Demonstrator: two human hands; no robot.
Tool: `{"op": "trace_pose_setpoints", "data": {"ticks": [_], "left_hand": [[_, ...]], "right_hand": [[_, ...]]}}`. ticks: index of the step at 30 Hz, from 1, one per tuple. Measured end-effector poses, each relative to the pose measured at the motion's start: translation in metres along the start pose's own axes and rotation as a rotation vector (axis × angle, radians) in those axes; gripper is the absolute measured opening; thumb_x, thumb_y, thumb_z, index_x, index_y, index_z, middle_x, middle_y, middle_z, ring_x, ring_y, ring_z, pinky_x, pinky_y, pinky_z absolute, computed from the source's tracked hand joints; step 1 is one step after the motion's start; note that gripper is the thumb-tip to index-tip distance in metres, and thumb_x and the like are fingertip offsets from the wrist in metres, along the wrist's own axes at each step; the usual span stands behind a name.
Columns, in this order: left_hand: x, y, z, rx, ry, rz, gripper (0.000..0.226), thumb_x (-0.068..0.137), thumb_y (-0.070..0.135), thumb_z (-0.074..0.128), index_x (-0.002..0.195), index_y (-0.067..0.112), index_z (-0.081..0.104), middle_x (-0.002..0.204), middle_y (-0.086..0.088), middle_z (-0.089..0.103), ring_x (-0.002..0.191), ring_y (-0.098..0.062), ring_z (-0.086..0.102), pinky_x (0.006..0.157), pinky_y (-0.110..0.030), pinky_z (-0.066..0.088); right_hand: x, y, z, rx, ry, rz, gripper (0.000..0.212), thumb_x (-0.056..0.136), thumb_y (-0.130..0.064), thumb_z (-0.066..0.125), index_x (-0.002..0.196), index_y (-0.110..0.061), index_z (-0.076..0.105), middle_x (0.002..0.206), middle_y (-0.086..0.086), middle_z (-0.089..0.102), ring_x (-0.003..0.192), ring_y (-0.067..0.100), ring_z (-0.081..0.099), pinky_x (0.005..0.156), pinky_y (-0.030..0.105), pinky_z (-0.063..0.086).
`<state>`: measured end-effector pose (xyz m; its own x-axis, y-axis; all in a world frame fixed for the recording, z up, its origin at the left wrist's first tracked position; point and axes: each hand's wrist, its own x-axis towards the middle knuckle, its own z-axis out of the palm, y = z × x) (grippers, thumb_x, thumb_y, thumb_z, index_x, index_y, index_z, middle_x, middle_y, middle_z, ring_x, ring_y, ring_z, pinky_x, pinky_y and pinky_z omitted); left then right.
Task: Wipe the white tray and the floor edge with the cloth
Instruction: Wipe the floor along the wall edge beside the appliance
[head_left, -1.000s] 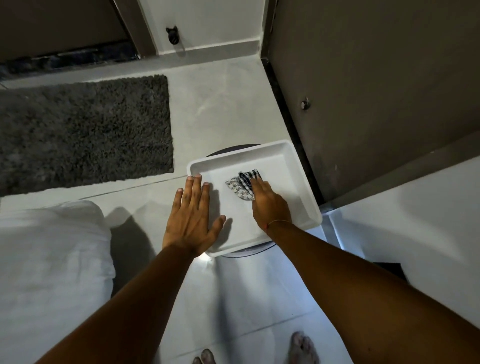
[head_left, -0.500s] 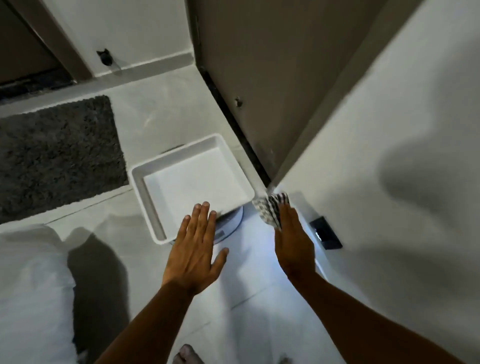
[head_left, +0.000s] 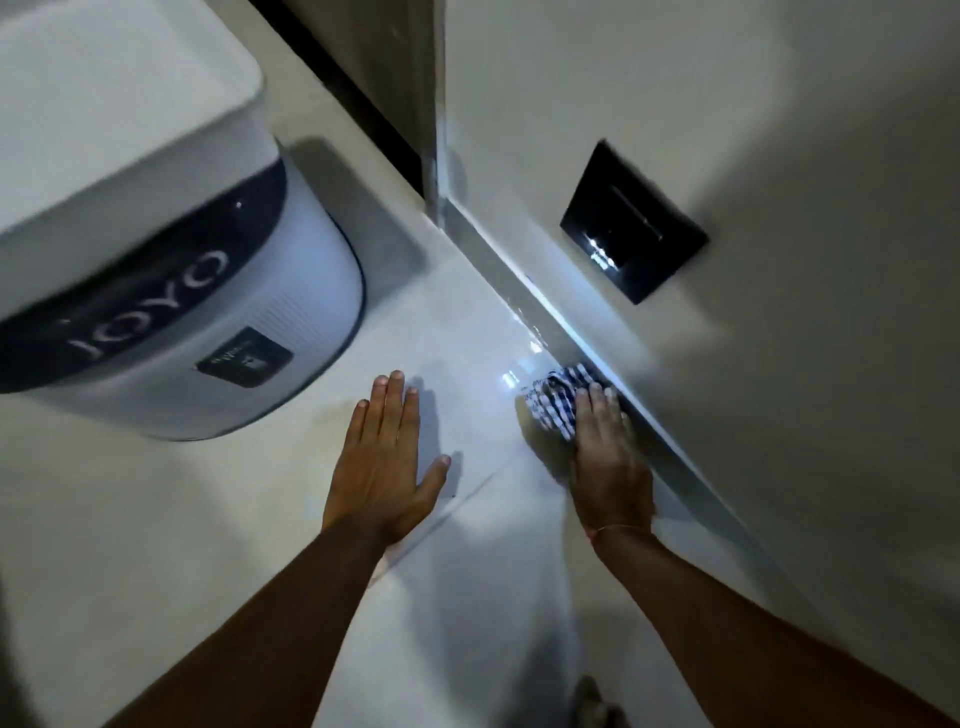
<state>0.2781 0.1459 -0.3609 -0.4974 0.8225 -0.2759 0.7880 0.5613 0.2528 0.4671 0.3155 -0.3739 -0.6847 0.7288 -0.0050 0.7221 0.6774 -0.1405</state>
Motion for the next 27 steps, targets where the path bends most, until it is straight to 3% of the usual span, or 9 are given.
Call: {"op": "trace_pose_setpoints", "data": {"ticks": [4, 6, 8, 11, 13, 16, 19, 22, 27], "left_hand": [[0.021, -0.010, 0.036, 0.001, -0.007, 0.033, 0.088, 0.091, 0.061, 0.028, 0.156, 0.004, 0.011, 0.166, -0.018, 0.008, 0.154, -0.033, 0.007, 0.124, -0.050, 0.015], [0.025, -0.012, 0.047, -0.013, -0.008, 0.036, 0.088, 0.091, 0.061, 0.028, 0.156, 0.004, 0.010, 0.167, -0.018, 0.005, 0.154, -0.032, 0.003, 0.124, -0.050, 0.014], [0.026, -0.014, 0.052, -0.022, -0.005, 0.033, 0.089, 0.091, 0.062, 0.027, 0.156, 0.005, 0.008, 0.167, -0.017, 0.002, 0.154, -0.031, 0.000, 0.125, -0.049, 0.012], [0.025, -0.016, 0.054, -0.034, 0.002, 0.025, 0.091, 0.091, 0.066, 0.023, 0.157, 0.005, 0.005, 0.167, -0.016, 0.001, 0.154, -0.030, -0.001, 0.125, -0.049, 0.013], [0.027, -0.018, 0.054, -0.038, -0.002, 0.031, 0.093, 0.090, 0.070, 0.016, 0.157, 0.006, 0.004, 0.167, -0.016, 0.000, 0.154, -0.030, -0.001, 0.124, -0.050, 0.013], [0.034, -0.022, 0.057, -0.031, 0.015, 0.023, 0.096, 0.088, 0.074, 0.013, 0.157, 0.009, -0.001, 0.167, -0.013, -0.006, 0.154, -0.028, -0.006, 0.125, -0.048, 0.009], [0.039, -0.021, 0.059, -0.046, 0.039, 0.011, 0.095, 0.089, 0.073, 0.017, 0.157, 0.011, -0.002, 0.167, -0.012, -0.006, 0.154, -0.026, -0.008, 0.125, -0.046, 0.005], [0.039, -0.024, 0.059, -0.073, 0.051, 0.035, 0.095, 0.089, 0.073, 0.021, 0.157, 0.010, 0.002, 0.168, -0.013, -0.003, 0.154, -0.027, -0.006, 0.125, -0.048, 0.008], [0.048, -0.028, 0.056, -0.067, 0.066, 0.031, 0.099, 0.087, 0.074, 0.029, 0.157, 0.009, 0.005, 0.168, -0.013, 0.000, 0.155, -0.028, -0.003, 0.125, -0.049, 0.011]], "right_hand": [[-0.004, -0.002, 0.033, -0.027, -0.020, 0.080, 0.063, 0.083, 0.002, 0.060, 0.141, 0.001, 0.037, 0.149, 0.020, 0.039, 0.138, 0.034, 0.037, 0.114, 0.045, 0.027], [-0.007, -0.007, 0.030, -0.042, -0.038, 0.096, 0.065, 0.088, -0.017, 0.054, 0.145, -0.001, 0.029, 0.154, 0.019, 0.031, 0.143, 0.033, 0.026, 0.117, 0.048, 0.016], [-0.017, -0.007, 0.023, -0.042, -0.070, -0.045, 0.065, 0.092, -0.028, 0.044, 0.148, -0.004, 0.023, 0.157, 0.017, 0.024, 0.146, 0.034, 0.016, 0.119, 0.050, 0.013], [-0.028, 0.008, 0.019, -0.068, -0.199, -0.344, 0.062, 0.093, -0.022, 0.042, 0.148, -0.003, 0.022, 0.156, 0.019, 0.025, 0.146, 0.034, 0.017, 0.115, 0.051, 0.023], [-0.001, 0.023, 0.022, -0.131, -0.231, -0.405, 0.059, 0.090, -0.013, 0.039, 0.146, 0.000, 0.026, 0.152, 0.022, 0.034, 0.142, 0.036, 0.027, 0.115, 0.047, 0.022], [0.059, 0.015, 0.027, -0.152, -0.167, -0.432, 0.056, 0.089, -0.009, 0.031, 0.144, 0.000, 0.032, 0.148, 0.020, 0.041, 0.137, 0.033, 0.038, 0.116, 0.043, 0.026], [0.061, -0.001, 0.031, -0.125, -0.179, -0.389, 0.060, 0.088, -0.012, 0.030, 0.147, -0.002, 0.026, 0.153, 0.018, 0.034, 0.142, 0.032, 0.030, 0.117, 0.043, 0.023], [0.022, 0.013, 0.020, -0.083, -0.236, -0.309, 0.065, 0.089, -0.014, 0.042, 0.149, -0.005, 0.019, 0.155, 0.019, 0.028, 0.145, 0.033, 0.021, 0.119, 0.044, 0.018], [0.074, -0.019, 0.036, -0.067, -0.190, -0.275, 0.066, 0.084, -0.011, 0.027, 0.149, -0.002, 0.018, 0.157, 0.019, 0.024, 0.146, 0.031, 0.020, 0.120, 0.043, 0.014]]}}
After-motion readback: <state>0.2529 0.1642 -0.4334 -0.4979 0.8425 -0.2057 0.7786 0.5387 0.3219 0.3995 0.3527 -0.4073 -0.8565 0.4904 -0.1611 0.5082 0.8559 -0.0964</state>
